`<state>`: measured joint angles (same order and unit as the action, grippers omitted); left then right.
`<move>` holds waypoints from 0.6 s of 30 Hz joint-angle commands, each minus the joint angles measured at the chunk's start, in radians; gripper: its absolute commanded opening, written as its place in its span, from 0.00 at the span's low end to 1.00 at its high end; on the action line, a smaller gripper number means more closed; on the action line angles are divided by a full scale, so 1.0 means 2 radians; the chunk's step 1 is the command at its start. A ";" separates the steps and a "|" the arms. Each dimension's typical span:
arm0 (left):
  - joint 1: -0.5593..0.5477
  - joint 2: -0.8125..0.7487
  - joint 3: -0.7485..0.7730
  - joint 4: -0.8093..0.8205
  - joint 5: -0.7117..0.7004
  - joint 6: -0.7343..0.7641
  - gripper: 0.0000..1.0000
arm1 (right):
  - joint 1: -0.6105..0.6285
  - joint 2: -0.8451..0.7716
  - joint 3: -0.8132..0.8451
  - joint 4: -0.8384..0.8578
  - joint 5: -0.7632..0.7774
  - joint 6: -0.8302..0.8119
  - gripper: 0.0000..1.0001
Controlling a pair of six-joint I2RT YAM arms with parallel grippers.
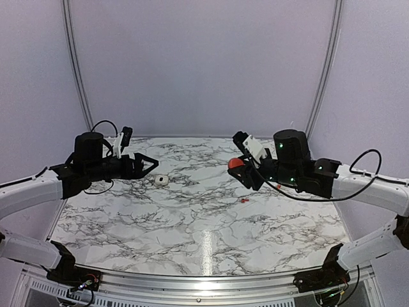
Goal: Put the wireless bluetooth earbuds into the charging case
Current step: Pass from the right arm to the left
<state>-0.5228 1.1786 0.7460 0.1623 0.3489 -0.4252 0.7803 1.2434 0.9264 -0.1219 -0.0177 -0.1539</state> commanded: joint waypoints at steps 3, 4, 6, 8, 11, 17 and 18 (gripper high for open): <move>-0.031 -0.022 -0.010 0.014 0.083 -0.013 0.95 | 0.121 -0.022 0.034 -0.004 0.078 -0.128 0.38; -0.039 -0.023 -0.008 0.014 0.088 -0.013 0.94 | 0.138 -0.020 0.038 -0.006 0.090 -0.140 0.38; -0.054 -0.024 -0.005 0.014 0.093 -0.014 0.92 | 0.172 -0.015 0.048 -0.011 0.115 -0.165 0.38; -0.067 -0.024 -0.001 0.015 0.098 -0.012 0.90 | 0.201 -0.003 0.057 -0.015 0.137 -0.183 0.38; -0.080 -0.026 0.003 0.018 0.103 -0.014 0.88 | 0.229 0.014 0.072 -0.026 0.165 -0.204 0.37; -0.113 -0.038 -0.004 0.056 0.109 -0.014 0.83 | 0.254 0.037 0.087 -0.032 0.187 -0.228 0.36; -0.116 -0.042 -0.011 0.070 0.109 -0.018 0.83 | 0.255 0.038 0.088 -0.032 0.187 -0.231 0.36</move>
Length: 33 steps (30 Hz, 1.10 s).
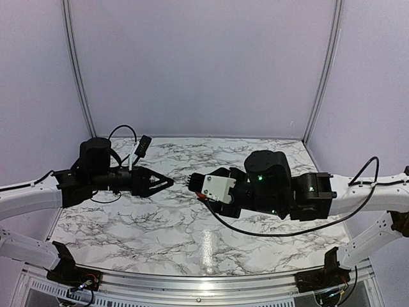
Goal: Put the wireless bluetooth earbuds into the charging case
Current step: Pass from the right arm to the left
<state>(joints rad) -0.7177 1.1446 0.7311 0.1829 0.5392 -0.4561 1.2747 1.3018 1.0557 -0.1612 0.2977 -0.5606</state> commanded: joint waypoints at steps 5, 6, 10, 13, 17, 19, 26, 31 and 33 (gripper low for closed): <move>-0.033 -0.022 -0.007 0.080 0.029 -0.010 0.80 | 0.014 0.014 0.029 -0.022 0.020 -0.037 0.37; -0.036 -0.017 -0.005 0.081 0.035 -0.009 0.79 | 0.015 0.015 0.031 -0.026 0.016 -0.039 0.37; -0.049 0.001 0.004 0.083 0.058 -0.003 0.76 | 0.025 0.021 0.042 -0.043 0.009 -0.048 0.37; -0.058 0.016 0.012 0.083 0.077 0.002 0.75 | 0.035 0.024 0.051 -0.056 0.003 -0.051 0.37; -0.068 0.027 0.019 0.083 0.106 0.010 0.75 | 0.041 0.028 0.058 -0.070 -0.005 -0.055 0.37; -0.072 0.029 0.021 0.083 0.107 0.012 0.74 | 0.044 0.029 0.058 -0.072 -0.005 -0.056 0.37; -0.089 0.051 0.033 0.083 0.101 0.011 0.71 | 0.047 0.036 0.060 -0.070 0.000 -0.056 0.36; -0.100 0.065 0.038 0.083 0.093 0.012 0.69 | 0.047 0.037 0.060 -0.070 -0.001 -0.054 0.36; -0.104 0.071 0.041 0.084 0.089 0.014 0.67 | 0.048 0.036 0.061 -0.071 -0.003 -0.053 0.36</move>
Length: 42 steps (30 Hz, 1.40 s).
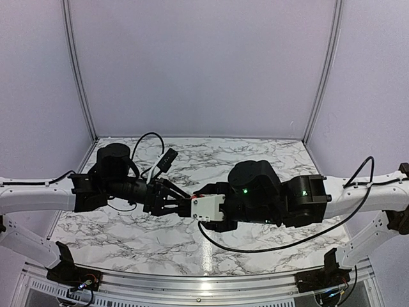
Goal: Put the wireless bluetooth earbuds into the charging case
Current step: Pass from the right arm to the left, then pass from the left arm to the right
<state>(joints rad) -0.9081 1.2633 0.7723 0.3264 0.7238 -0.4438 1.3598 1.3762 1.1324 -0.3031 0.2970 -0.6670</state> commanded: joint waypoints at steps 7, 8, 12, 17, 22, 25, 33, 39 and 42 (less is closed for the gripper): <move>-0.021 0.029 0.032 0.013 -0.008 0.012 0.52 | 0.010 0.000 0.024 -0.003 -0.004 -0.002 0.36; -0.021 0.030 0.032 0.014 -0.008 0.012 0.49 | 0.011 0.001 0.024 -0.003 -0.004 -0.002 0.36; -0.021 0.025 0.028 0.014 -0.009 0.017 0.32 | 0.011 -0.002 0.022 0.002 -0.002 -0.003 0.36; -0.021 0.007 0.017 0.016 -0.016 0.032 0.11 | 0.011 -0.007 0.018 0.010 0.008 0.001 0.44; -0.021 -0.013 0.002 0.032 -0.036 0.044 0.07 | 0.011 -0.030 0.013 0.027 0.012 0.032 0.78; -0.021 -0.028 -0.008 0.043 -0.056 0.053 0.07 | 0.008 -0.052 0.007 0.032 0.002 0.058 0.80; -0.021 -0.078 -0.051 0.125 -0.089 0.066 0.06 | -0.069 -0.095 -0.015 0.035 -0.137 0.181 0.66; -0.021 -0.125 -0.094 0.181 -0.137 0.092 0.06 | -0.105 -0.086 -0.003 0.048 -0.232 0.249 0.53; -0.022 -0.142 -0.109 0.202 -0.158 0.100 0.06 | -0.108 -0.077 0.007 0.067 -0.269 0.278 0.51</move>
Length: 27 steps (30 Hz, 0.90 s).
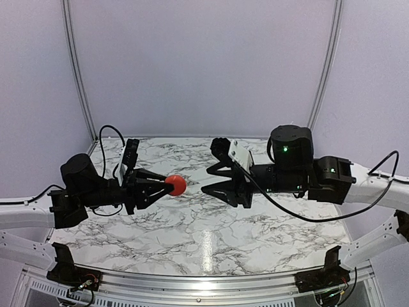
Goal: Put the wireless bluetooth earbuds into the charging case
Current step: Pass from the left arm to the right
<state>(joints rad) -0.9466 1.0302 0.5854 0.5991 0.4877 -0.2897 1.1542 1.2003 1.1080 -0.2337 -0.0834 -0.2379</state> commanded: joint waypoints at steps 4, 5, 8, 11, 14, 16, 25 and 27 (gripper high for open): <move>-0.004 -0.041 -0.030 0.098 -0.046 0.023 0.06 | -0.006 0.026 0.030 0.060 -0.108 0.086 0.49; -0.004 -0.043 -0.032 0.103 -0.045 0.023 0.06 | -0.006 0.031 0.034 0.065 -0.113 0.088 0.48; -0.008 -0.047 -0.036 0.117 -0.041 0.023 0.07 | -0.006 0.047 0.048 0.079 -0.129 0.096 0.46; -0.012 -0.050 -0.041 0.133 -0.033 0.023 0.07 | -0.006 0.062 0.060 0.088 -0.143 0.097 0.45; -0.016 -0.053 -0.043 0.140 -0.028 0.022 0.07 | -0.006 0.075 0.072 0.090 -0.153 0.095 0.43; -0.017 -0.055 -0.043 0.142 -0.027 0.022 0.08 | -0.006 0.083 0.079 0.092 -0.160 0.096 0.42; -0.021 -0.051 -0.043 0.150 -0.016 0.027 0.07 | -0.006 0.106 0.104 0.088 -0.183 0.094 0.36; -0.021 -0.049 -0.041 0.151 -0.013 0.027 0.07 | -0.006 0.111 0.107 0.087 -0.188 0.091 0.36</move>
<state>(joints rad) -0.9813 0.9363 0.5053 0.8459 0.4370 -0.2493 1.1469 1.4067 1.2659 -0.0792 -0.4198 -0.0547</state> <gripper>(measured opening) 0.215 0.365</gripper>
